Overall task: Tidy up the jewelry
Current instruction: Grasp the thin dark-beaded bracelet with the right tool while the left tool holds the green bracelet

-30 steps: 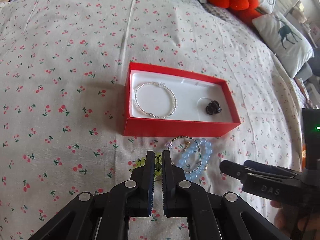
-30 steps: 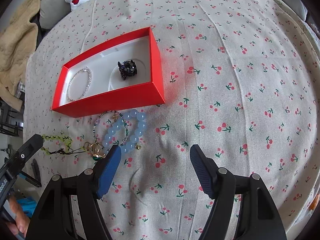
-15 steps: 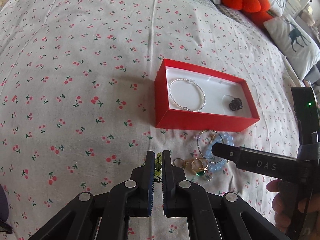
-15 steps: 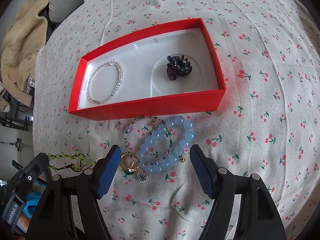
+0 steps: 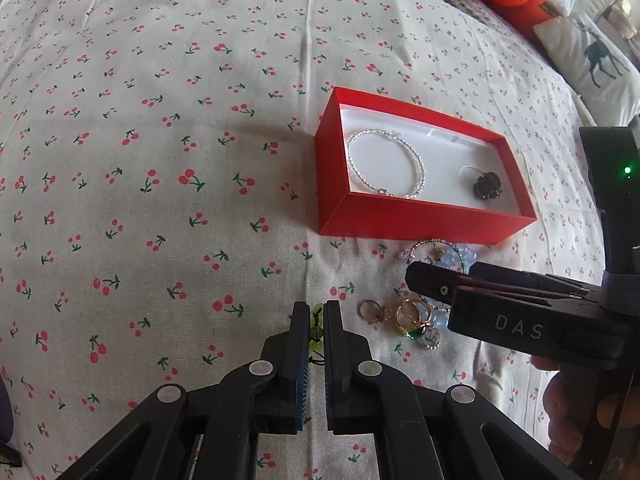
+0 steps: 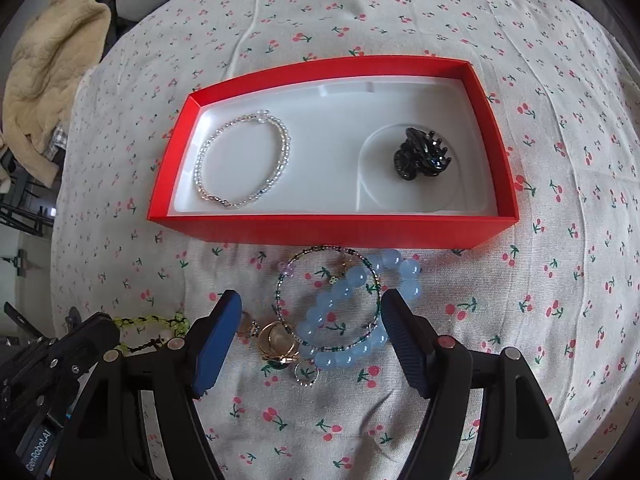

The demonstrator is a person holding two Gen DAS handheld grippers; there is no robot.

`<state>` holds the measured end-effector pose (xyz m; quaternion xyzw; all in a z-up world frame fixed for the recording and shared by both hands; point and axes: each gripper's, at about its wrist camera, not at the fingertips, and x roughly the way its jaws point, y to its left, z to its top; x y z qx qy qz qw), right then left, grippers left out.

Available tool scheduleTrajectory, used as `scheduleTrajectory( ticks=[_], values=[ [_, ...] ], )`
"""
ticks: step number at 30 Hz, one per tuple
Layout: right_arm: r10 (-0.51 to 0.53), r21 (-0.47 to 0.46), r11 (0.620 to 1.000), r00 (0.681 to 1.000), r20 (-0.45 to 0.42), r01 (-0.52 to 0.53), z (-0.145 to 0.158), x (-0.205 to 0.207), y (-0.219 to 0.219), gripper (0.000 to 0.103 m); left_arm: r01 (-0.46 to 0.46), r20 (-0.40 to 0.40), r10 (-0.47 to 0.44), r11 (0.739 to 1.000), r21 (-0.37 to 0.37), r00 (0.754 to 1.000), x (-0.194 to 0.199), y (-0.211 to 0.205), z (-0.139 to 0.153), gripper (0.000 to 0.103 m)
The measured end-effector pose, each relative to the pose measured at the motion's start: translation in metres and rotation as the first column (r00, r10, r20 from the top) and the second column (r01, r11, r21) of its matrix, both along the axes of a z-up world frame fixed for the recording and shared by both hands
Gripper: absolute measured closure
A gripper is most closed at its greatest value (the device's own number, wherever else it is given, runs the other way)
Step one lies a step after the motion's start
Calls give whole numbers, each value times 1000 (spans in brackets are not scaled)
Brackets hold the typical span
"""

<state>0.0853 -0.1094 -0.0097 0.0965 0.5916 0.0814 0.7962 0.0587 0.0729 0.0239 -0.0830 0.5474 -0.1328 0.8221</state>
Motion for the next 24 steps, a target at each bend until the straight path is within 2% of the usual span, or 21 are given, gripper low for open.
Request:
scheduleTrajectory(
  ticks=[8, 11, 15, 24],
  values=[
    [3, -57, 998, 999, -38, -6, -22, 7, 1, 28, 7, -7, -7, 1000, 1, 1000, 0, -3, -1, 102],
    [15, -78, 997, 1000, -17, -16, -22, 7, 3, 29, 5, -11, -5, 1000, 4, 1000, 0, -3, -3, 102],
    [32, -135, 990, 999, 0, -31, -21, 7, 7, 42, -4, -15, 4, 1000, 7, 1000, 1, -1, -5, 102],
    [42, -115, 993, 999, 19, -40, -12, -1, 7, 45, -20, -3, 20, 1000, -10, 1000, 2, 1, -1, 102]
  ],
)
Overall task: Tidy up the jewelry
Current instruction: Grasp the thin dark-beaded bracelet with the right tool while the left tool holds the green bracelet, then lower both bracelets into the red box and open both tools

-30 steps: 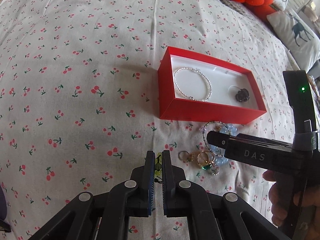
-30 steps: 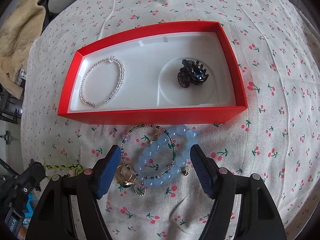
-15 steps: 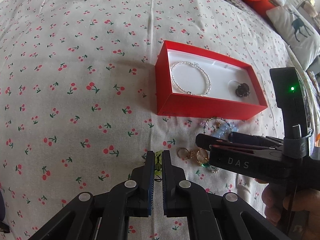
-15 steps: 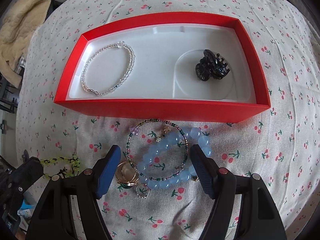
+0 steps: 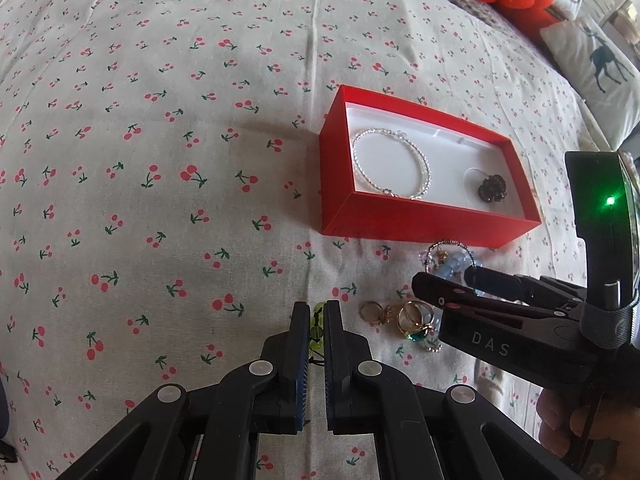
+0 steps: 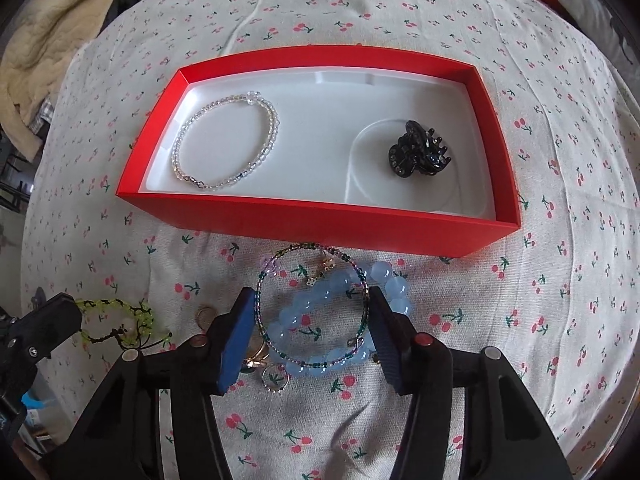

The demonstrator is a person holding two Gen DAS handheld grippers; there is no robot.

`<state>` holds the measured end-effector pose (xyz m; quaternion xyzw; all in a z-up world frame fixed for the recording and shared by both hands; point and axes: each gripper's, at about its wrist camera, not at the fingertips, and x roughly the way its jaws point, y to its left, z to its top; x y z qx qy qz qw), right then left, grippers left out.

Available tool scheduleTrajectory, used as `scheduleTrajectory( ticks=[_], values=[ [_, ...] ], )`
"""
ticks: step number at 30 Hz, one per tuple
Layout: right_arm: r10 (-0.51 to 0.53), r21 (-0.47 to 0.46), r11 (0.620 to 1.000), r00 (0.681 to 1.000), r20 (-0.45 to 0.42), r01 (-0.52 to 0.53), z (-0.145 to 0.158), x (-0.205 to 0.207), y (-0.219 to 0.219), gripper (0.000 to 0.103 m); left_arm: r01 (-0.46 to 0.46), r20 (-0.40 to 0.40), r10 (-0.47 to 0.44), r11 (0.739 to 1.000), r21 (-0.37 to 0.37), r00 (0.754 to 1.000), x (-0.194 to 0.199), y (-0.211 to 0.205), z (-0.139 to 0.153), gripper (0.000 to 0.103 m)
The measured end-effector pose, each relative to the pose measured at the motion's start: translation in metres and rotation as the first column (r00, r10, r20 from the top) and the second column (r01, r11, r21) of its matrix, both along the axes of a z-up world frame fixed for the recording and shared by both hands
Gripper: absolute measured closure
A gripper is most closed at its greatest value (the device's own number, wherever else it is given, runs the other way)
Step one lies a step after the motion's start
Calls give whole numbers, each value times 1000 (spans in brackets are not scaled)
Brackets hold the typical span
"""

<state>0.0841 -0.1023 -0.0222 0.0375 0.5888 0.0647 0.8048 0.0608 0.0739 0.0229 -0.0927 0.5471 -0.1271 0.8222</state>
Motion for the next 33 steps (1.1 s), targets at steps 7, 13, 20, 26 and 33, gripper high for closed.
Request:
scheduleTrajectory(
  ticks=[7, 13, 20, 26, 33],
  values=[
    [5, 42, 999, 999, 44, -6, 24, -17, -8, 45, 2, 52, 1, 999, -49, 999, -2, -1, 18, 102],
    [-17, 72, 997, 994, 106, 9, 49, -23, -20, 45, 17, 120, -5, 995, -99, 993, -1, -8, 38, 102],
    [-76, 131, 990, 987, 143, 57, 64, -21, -39, 45, 18, 165, 14, 982, -189, 986, 7, -21, 56, 102],
    [-120, 155, 983, 978, 168, 94, 71, -10, -50, 45, 25, 209, 31, 965, -263, 978, 25, -42, 67, 102],
    [-175, 190, 972, 967, 184, 139, 72, 3, -67, 45, 27, 214, 49, 941, -338, 976, 56, -64, 48, 102]
  ],
)
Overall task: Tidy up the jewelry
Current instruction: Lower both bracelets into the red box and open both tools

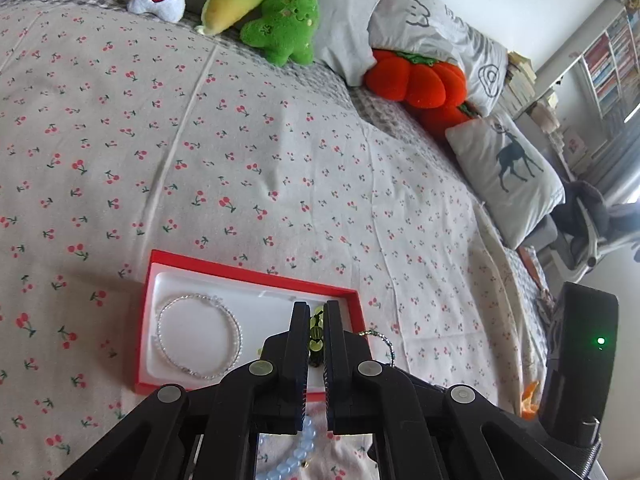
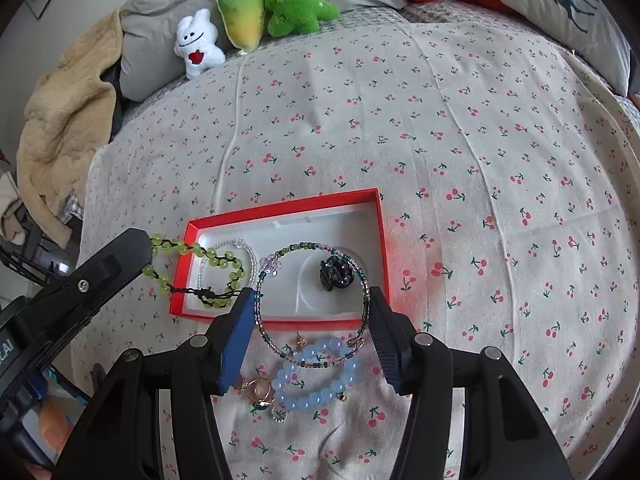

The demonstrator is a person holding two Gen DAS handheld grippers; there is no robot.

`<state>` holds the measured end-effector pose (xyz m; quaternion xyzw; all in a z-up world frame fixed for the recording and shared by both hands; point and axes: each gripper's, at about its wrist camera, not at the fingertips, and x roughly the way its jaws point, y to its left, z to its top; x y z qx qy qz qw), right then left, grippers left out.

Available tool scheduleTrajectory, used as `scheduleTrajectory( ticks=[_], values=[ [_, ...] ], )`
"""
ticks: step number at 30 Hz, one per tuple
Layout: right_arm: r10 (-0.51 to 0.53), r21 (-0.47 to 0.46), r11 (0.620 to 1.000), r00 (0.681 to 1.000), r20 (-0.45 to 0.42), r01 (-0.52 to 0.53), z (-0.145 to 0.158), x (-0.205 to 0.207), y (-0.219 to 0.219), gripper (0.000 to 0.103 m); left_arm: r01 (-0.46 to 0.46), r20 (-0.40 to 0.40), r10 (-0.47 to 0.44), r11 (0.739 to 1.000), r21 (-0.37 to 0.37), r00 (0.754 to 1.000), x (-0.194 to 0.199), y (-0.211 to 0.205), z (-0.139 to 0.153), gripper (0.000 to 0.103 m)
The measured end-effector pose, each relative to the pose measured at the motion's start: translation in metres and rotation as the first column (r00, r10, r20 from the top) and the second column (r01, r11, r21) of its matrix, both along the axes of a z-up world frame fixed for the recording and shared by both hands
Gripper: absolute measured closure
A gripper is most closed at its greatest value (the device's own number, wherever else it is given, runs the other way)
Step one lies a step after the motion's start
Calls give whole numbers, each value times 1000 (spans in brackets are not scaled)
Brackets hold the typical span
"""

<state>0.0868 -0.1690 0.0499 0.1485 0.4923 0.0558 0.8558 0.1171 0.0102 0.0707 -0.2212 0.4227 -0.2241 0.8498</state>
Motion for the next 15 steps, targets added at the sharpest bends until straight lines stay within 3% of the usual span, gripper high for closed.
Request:
scheduleTrajectory(
  ticks=[7, 15],
  values=[
    [-8, 11, 1000, 1000, 4, 8, -7, 11, -6, 45, -68, -109, 74, 996, 54, 991, 26, 3, -42, 102],
    [2, -8, 1000, 1000, 8, -2, -14, 24, 2, 45, -99, -109, 119, 980, 173, 987, 26, 15, -48, 100]
  ],
)
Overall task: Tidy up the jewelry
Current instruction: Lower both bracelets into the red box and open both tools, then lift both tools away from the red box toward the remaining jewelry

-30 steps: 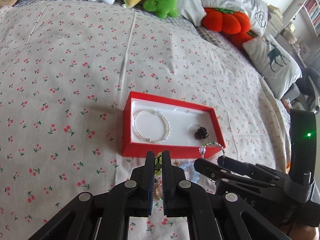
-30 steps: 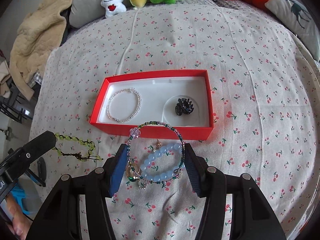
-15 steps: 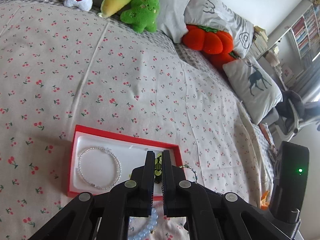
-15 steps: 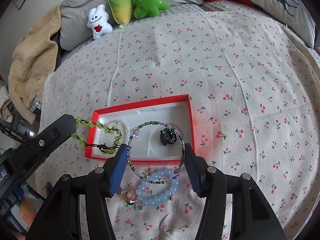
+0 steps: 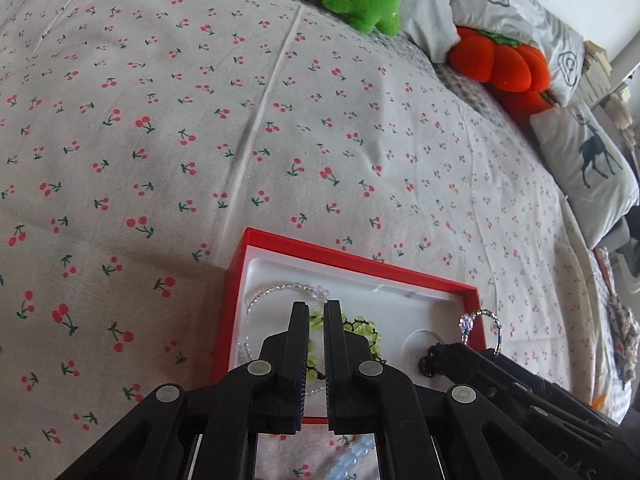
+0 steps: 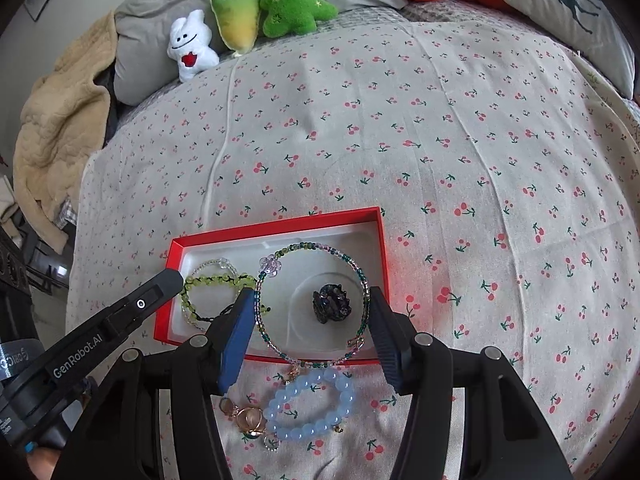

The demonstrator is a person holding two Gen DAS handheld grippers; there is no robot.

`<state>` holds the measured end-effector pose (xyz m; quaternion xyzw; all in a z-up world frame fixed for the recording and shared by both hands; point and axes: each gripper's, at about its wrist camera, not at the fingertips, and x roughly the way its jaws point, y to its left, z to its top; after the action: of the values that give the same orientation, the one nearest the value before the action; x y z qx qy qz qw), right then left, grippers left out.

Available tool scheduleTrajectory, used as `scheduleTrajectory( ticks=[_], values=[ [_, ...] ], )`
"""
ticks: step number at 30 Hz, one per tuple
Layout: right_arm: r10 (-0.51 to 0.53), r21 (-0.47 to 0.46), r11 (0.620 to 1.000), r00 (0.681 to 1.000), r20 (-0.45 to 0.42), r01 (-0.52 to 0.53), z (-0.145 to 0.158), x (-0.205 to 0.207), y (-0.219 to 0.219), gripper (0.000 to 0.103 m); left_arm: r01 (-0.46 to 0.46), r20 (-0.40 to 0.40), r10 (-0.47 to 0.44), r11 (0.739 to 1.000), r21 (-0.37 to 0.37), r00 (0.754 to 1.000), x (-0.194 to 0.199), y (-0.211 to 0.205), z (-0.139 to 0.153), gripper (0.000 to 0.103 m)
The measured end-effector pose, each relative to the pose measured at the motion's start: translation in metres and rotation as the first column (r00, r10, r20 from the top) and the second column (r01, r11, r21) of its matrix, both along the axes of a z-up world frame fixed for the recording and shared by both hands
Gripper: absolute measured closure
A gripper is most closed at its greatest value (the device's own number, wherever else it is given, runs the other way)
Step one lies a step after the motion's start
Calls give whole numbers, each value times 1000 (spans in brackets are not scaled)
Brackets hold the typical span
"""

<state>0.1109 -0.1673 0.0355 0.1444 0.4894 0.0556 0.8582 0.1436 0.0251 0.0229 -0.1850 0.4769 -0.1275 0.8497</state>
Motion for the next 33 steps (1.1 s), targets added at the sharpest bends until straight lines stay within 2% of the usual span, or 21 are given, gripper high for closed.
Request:
scheduleTrajectory(
  ticks=[2, 4, 15, 19, 21, 24, 30, 33],
  values=[
    [6, -10, 1000, 1000, 1, -6, -1, 4, 4, 45, 3, 6, -3, 1000, 24, 1000, -3, 3, 3, 96],
    [11, -24, 1000, 1000, 0, -11, -3, 7, 8, 45, 3, 7, -3, 999, 44, 1000, -6, 6, 5, 85],
    [24, -83, 996, 1000, -4, -24, -11, 21, 24, 42, 12, -14, -10, 990, 140, 1000, -19, 29, 6, 65],
    [31, -77, 997, 1000, -4, -31, -11, 23, 25, 38, 20, -28, -15, 987, 162, 1000, -22, 31, 4, 53],
    [39, -85, 996, 999, -1, -39, -9, 21, 26, 34, 28, -32, -23, 984, 176, 999, -25, 31, 4, 45],
    [52, -97, 994, 999, 16, -50, -2, 15, 26, 33, 43, -39, -36, 980, 194, 999, -29, 29, 5, 36],
    [67, -119, 991, 997, 32, -63, 14, -6, 21, 33, 61, -66, -47, 970, 235, 997, -43, 27, 6, 23],
    [65, -122, 991, 998, 26, -61, 18, -18, 16, 33, 77, -73, -59, 961, 266, 996, -52, 24, 6, 20]
  ],
)
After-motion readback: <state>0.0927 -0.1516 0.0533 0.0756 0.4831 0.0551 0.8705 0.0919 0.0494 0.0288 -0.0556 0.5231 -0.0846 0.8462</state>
